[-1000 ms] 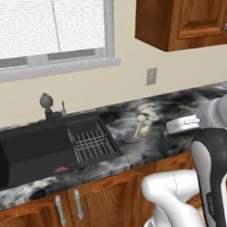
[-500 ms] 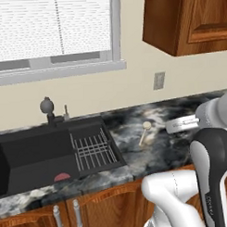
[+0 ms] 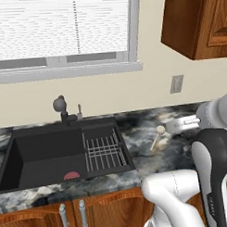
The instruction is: Grab the spray bottle from the cabinet, then place it next to the cutting board for sanitizing. Then grab the dish brush from the countertop next to the sink and place it next to the cutting board.
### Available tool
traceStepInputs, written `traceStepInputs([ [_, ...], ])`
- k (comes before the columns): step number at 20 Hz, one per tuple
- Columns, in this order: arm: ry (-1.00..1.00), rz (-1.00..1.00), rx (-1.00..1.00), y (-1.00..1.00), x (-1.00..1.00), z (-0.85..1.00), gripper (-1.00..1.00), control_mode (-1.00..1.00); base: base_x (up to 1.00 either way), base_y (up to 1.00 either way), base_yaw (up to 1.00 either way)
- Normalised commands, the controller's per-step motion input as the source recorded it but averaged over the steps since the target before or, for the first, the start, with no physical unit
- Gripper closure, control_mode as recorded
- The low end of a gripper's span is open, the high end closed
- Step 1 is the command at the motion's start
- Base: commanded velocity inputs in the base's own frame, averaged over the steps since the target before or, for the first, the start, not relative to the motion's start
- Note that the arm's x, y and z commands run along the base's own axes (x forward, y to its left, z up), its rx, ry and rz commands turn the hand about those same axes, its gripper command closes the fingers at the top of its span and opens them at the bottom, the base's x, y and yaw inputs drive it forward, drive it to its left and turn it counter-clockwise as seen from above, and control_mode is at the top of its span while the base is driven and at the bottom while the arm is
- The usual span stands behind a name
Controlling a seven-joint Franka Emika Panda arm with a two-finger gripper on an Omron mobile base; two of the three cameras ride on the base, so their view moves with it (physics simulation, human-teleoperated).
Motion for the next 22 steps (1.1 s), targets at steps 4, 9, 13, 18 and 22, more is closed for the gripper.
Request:
traceStepInputs([
  [4, 0.0, 0.0, 0.0, 0.0, 0.0, 0.0, -1.0, 1.0, 0.28, -0.29, 0.08],
  [9, 0.0, 0.0, 0.01, -0.05, 0.05, 0.0, -1.0, -1.0, 0.25, -0.09, 0.0],
  [13, 0.03, -0.03, 0.04, -0.23, 0.63, -0.19, -1.0, -1.0, 0.0, 0.0, 0.0],
  [18, 0.22, -0.21, 0.04, -0.11, 0.68, -0.65, -1.0, -1.0, 0.0, 0.0, 0.0],
  [22, 0.07, -0.18, 0.2, -0.18, 0.94, -0.9, -1.0, -1.0, 0.0, 0.0, 0.0],
])
